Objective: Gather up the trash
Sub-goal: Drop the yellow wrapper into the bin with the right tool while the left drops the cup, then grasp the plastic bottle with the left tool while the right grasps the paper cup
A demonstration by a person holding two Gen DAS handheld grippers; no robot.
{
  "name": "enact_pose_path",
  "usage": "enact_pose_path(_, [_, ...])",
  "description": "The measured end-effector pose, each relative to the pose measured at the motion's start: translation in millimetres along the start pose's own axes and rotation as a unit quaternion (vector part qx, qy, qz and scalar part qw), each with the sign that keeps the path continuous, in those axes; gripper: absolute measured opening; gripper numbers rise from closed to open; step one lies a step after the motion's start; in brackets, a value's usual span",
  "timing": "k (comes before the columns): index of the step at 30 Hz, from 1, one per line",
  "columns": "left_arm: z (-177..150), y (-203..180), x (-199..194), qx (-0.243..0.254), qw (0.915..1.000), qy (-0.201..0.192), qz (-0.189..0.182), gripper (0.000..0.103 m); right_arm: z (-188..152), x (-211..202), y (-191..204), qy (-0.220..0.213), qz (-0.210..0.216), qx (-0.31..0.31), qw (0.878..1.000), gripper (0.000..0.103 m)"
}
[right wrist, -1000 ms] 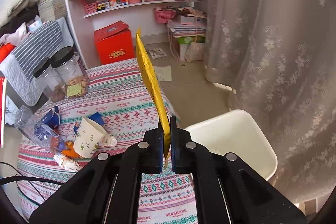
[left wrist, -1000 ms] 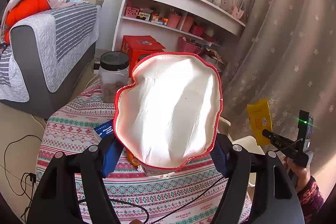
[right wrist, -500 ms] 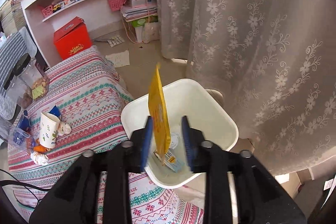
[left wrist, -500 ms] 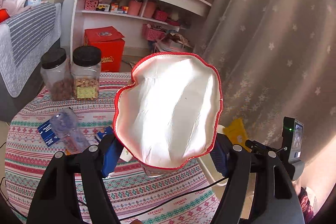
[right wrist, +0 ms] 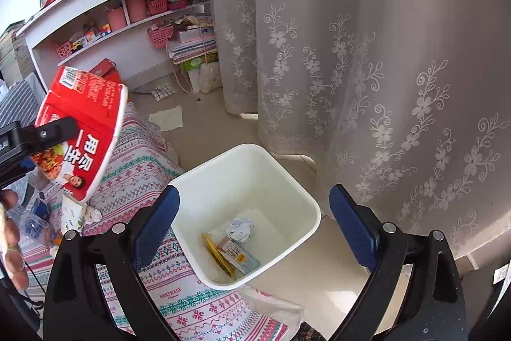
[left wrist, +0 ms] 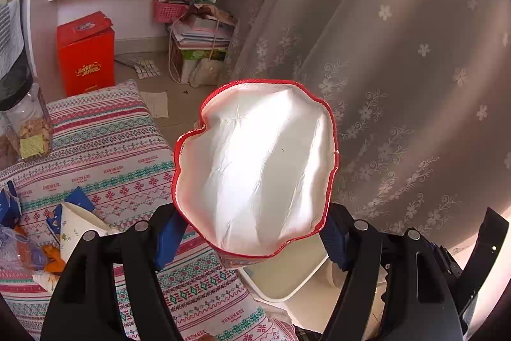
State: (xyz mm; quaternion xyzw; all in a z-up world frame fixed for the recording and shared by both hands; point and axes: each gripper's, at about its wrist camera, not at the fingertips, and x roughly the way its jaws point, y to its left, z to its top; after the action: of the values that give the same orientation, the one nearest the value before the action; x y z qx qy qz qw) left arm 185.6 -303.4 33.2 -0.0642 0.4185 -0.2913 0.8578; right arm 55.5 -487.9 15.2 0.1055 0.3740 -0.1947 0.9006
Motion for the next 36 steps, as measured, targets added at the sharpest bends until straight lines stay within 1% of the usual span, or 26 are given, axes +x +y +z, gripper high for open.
enact_pose_path(2, [2.9,-8.7,17.4,0.003,0.9999,0.016,-0.006,0.071,0.3,1.0,-3.2,0.004,0.000,-0.004,1.000,0.091])
enact_pose_path(5, [3.6,-20.9,40.3,0.006,0.9990,0.039,-0.019,0.071,-0.5,2.1,-4.6,0.003,-0.012,-0.010,1.000,0.091])
enact_pose_path(9, [0.3,-29.5,60.5,0.010,0.9970,0.069,-0.034,0.072,-2.4,6.8,-6.1,0.008,-0.025,-0.015,1.000,0.091])
enact_pose_path(11, [-0.2,-28.5,63.2,0.006,0.9964,0.076,-0.038,0.073,-3.8,7.6,-5.3,0.011,-0.025,-0.015,1.000,0.091])
enact_pose_path(12, [-0.1,-26.3,62.7,0.000,0.9961,0.078,-0.041,0.077,-4.2,7.8,-4.9,0.011,-0.025,-0.016,1.000,0.091])
enact_pose_path(13, [0.5,-23.0,61.5,-0.006,0.9962,0.076,-0.041,0.078,-4.1,7.6,-3.9,0.010,-0.025,-0.016,1.000,0.095])
enact_pose_path(14, [0.5,-20.0,59.0,-0.011,0.9964,0.073,-0.042,0.080,-4.3,7.0,-2.7,0.008,-0.026,-0.016,1.000,0.096])
enact_pose_path(16, [0.3,-11.9,51.9,-0.019,0.9966,0.069,-0.041,0.080,-4.2,5.9,0.9,0.006,-0.024,-0.018,1.000,0.096])
enact_pose_path(18, [-3.8,-3.6,40.5,-0.019,0.9974,0.061,-0.032,0.080,-4.7,6.3,5.7,0.006,-0.020,-0.020,1.000,0.096])
enact_pose_path(19, [-7.6,0.0,32.5,-0.013,0.9981,0.055,-0.025,0.080,-5.6,6.6,9.2,0.007,-0.018,-0.023,1.000,0.096])
enact_pose_path(22, [-22.5,10.6,4.4,0.020,0.9993,0.025,0.021,0.081,-8.9,7.0,24.0,0.006,-0.010,-0.039,0.999,0.096])
enact_pose_path(25, [-36.6,25.2,-21.3,0.050,0.9962,0.000,0.072,0.081,-12.9,4.8,43.9,0.002,0.001,-0.060,0.998,0.096])
enact_pose_path(27, [-44.3,37.4,-38.7,0.057,0.9935,-0.011,0.098,0.081,-15.3,1.3,58.3,-0.004,0.008,-0.072,0.997,0.096])
enact_pose_path(32, [-54.3,72.2,-93.9,0.051,0.9858,-0.054,0.150,0.081,-20.5,-9.7,94.2,-0.025,0.033,-0.097,0.994,0.096])
enact_pose_path(33, [-56.6,80.2,-106.8,0.046,0.9840,-0.064,0.160,0.083,-21.6,-10.1,101.5,-0.025,0.037,-0.104,0.994,0.096])
enact_pose_path(36, [-63.7,108.6,-139.3,0.021,0.9753,-0.093,0.199,0.087,-26.4,-10.3,124.8,-0.023,0.043,-0.123,0.991,0.096])
